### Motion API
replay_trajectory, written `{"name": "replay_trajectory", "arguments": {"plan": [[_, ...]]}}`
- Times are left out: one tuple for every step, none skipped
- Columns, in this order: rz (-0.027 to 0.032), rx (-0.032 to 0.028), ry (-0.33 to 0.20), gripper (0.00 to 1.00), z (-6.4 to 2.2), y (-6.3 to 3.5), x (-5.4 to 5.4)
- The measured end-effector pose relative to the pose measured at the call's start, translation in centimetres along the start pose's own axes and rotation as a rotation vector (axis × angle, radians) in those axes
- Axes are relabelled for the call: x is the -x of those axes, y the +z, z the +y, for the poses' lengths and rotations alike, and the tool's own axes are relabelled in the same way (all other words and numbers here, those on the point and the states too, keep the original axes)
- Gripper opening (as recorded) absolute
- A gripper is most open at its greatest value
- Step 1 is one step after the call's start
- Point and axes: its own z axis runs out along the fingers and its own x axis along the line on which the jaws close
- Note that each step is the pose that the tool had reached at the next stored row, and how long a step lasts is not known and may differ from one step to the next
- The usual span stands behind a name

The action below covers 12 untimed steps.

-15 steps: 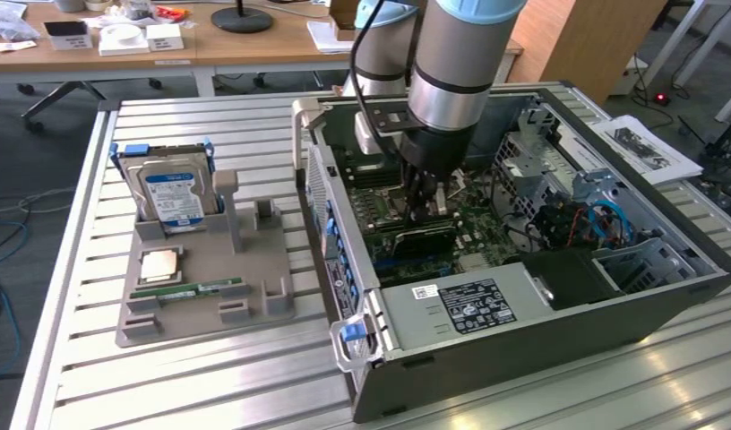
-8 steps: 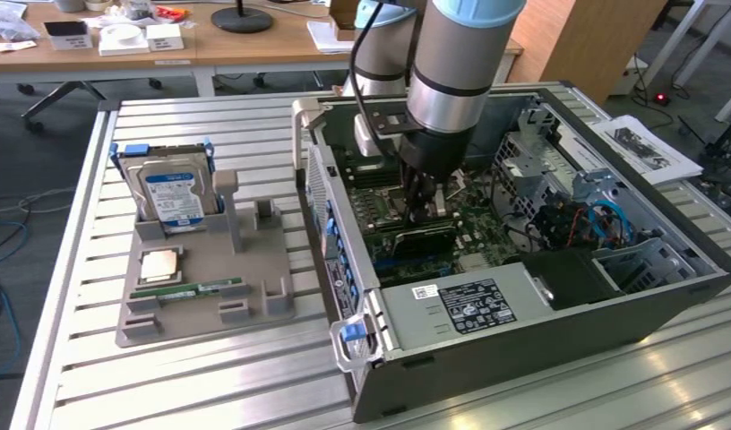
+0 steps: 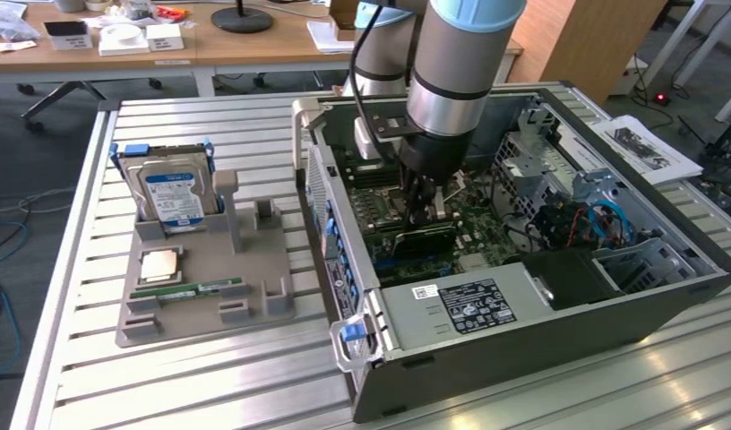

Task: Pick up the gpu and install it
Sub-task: 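Press down on the gpu until it lock into place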

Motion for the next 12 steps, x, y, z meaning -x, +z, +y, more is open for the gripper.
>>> {"name": "replay_trajectory", "arguments": {"plan": [[0.0002, 0.0001, 0.0, 0.11, 0.0, 0.0, 0.0], [0.0003, 0.0001, 0.0, 0.11, 0.0, 0.0, 0.0], [0.0002, 0.0001, 0.0, 0.11, 0.0, 0.0, 0.0], [0.0, 0.0, 0.0, 0.11, 0.0, 0.06, 0.0], [0.0003, 0.0001, 0.0, 0.11, 0.0, 0.09, -0.01], [0.0005, 0.0001, 0.0, 0.11, 0.0, 0.1, -0.01], [0.0005, 0.0002, 0.0, 0.11, 0.0, 0.1, -0.01], [0.0004, 0.0002, 0.0, 0.11, 0.0, 0.11, -0.01], [0.0002, 0.0001, 0.0, 0.11, 0.0, 0.12, -0.01], [0.0001, 0.0, 0.0, 0.11, 0.0, 0.12, -0.01], [0.0002, 0.0001, 0.0, 0.11, 0.0, 0.13, -0.01], [0.0002, 0.0, 0.0, 0.11, 0.0, 0.15, -0.01]]}}
